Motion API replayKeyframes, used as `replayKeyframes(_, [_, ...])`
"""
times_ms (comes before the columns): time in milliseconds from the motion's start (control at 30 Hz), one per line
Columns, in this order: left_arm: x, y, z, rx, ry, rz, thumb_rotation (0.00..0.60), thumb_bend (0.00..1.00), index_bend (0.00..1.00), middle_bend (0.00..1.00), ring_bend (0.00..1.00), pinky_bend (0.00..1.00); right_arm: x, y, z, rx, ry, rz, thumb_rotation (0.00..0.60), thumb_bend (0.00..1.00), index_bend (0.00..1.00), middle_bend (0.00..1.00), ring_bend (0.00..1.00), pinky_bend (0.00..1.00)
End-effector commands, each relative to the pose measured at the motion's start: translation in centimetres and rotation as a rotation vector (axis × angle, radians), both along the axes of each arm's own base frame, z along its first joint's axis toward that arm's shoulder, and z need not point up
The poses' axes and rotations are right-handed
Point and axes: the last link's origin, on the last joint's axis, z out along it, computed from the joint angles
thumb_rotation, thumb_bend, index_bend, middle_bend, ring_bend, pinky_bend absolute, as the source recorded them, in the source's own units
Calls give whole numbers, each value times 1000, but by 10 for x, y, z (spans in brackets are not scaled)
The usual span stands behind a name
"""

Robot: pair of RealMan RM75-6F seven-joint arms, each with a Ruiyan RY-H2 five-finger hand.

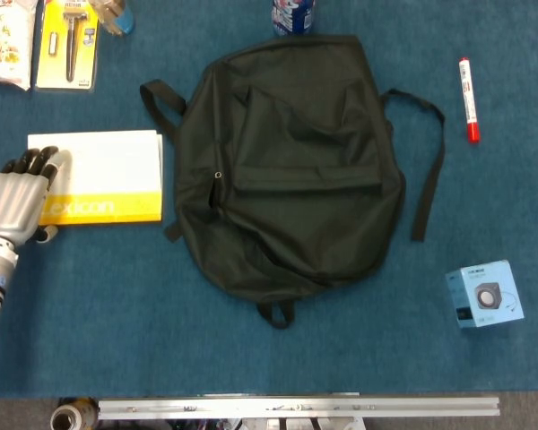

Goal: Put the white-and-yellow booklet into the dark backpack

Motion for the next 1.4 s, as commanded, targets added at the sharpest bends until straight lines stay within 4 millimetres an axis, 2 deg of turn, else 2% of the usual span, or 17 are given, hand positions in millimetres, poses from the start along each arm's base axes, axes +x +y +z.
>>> replayKeyframes(33, [2, 2, 0, 2, 0, 1, 600, 145, 111, 96, 92, 195, -1, 0, 0, 0, 0, -1, 600, 256, 293, 381, 269, 449])
replayKeyframes(300, [4, 5, -2, 20, -22, 6, 600, 146, 171, 150, 113, 198, -2, 0, 0, -1, -2, -4, 600, 256, 293, 381, 269, 449])
replayKeyframes(400, [6, 7, -3, 39, -52, -2, 600, 147, 209, 191, 151, 201, -3, 0, 0, -3, -3, -5, 600, 256, 293, 381, 269, 449])
replayKeyframes(500, [6, 8, -6, 63, -94, -22, 600, 159, 275, 254, 212, 229, -3, 1, 1, -4, -6, -6, 600, 256, 293, 382, 269, 449])
replayKeyframes(967, [17, 25, -14, 191, -221, -108, 600, 237, 336, 380, 356, 364, -3, 0, 1, -4, -16, -1, 600, 256, 293, 381, 269, 449])
replayKeyframes(1233, [28, 32, -21, 206, -244, -167, 600, 242, 373, 405, 371, 390, -4, 0, 3, -7, -17, -3, 600, 256, 293, 381, 269, 449])
replayKeyframes(1400, [33, 33, -19, 252, -186, -236, 600, 242, 445, 446, 396, 444, -4, 1, 3, -7, -19, -3, 600, 256, 293, 381, 269, 449])
